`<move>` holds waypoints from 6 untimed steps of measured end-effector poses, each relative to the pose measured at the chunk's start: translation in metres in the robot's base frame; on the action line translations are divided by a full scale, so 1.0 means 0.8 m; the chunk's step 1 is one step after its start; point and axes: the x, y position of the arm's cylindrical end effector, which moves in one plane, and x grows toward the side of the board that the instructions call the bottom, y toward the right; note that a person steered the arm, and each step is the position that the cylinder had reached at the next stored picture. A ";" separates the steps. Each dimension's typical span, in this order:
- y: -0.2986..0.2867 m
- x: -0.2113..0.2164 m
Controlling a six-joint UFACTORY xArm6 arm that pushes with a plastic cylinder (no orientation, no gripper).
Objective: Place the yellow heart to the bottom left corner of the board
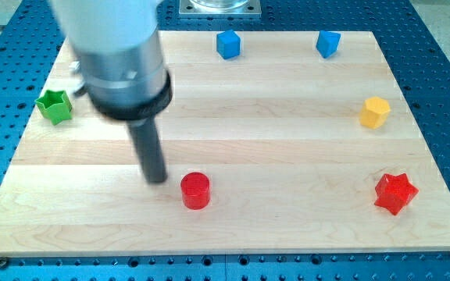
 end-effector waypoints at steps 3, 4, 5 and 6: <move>-0.067 -0.115; -0.109 -0.036; -0.033 -0.071; -0.030 -0.172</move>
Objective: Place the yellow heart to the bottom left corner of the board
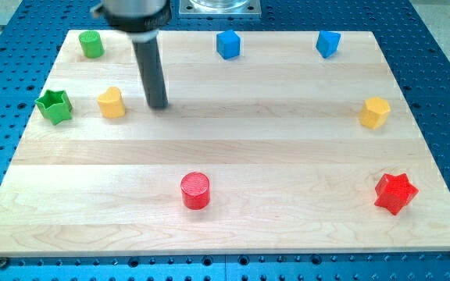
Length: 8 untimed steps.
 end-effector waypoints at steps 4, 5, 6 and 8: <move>-0.189 0.177; -0.187 0.178; -0.165 0.172; -0.181 0.174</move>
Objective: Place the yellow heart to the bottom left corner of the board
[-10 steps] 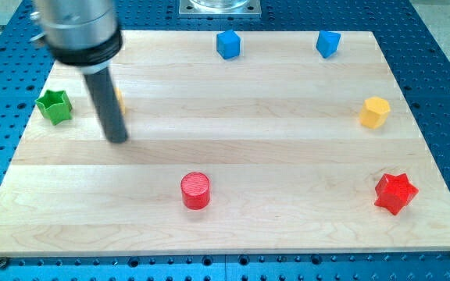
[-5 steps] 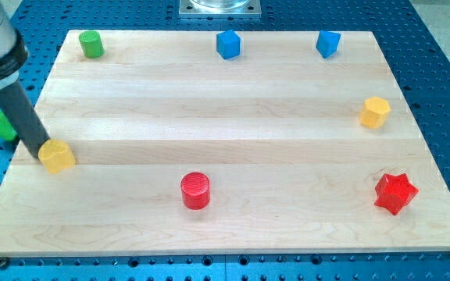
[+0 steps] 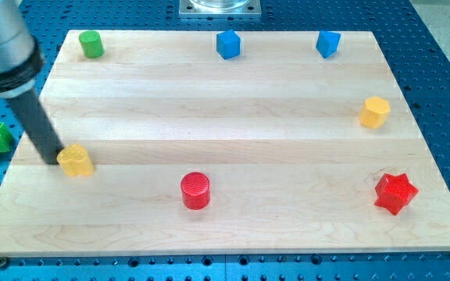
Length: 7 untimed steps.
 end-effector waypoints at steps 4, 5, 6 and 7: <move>0.131 -0.012; 0.081 0.013; 0.098 -0.001; 0.056 -0.027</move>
